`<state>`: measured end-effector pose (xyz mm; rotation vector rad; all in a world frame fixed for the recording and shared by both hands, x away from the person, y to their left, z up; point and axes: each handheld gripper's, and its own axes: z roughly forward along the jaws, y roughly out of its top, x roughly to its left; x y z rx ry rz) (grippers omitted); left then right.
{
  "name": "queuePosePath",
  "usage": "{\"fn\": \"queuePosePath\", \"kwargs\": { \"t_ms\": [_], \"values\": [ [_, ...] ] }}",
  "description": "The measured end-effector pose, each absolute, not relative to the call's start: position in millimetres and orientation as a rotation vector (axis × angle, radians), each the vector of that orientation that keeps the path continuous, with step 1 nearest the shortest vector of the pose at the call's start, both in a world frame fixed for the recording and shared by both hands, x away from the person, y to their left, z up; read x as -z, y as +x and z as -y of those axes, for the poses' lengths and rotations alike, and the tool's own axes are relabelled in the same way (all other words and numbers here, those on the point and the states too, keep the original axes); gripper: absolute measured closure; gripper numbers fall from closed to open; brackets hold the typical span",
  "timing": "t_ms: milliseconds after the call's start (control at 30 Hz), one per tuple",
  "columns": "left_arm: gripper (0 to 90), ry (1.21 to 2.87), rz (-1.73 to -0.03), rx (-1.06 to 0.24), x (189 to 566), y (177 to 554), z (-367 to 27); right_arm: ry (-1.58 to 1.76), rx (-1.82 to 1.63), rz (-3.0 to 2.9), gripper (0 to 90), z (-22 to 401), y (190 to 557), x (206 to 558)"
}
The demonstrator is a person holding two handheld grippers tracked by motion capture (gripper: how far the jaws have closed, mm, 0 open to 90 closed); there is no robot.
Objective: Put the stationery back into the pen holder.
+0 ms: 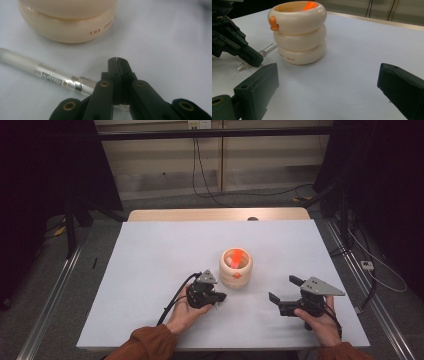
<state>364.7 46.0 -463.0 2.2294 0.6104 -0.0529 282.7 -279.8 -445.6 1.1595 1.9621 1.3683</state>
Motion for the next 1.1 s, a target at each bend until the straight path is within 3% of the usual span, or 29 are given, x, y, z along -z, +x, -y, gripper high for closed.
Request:
{"fn": "queuePosePath", "kwargs": {
  "t_ms": [1100],
  "values": [
    [90.0, 2.307, -0.669, 0.074, 454, 365, -83, 1.160, -1.367, -1.957, 3.3, 280, 282, 445]
  ]
}}
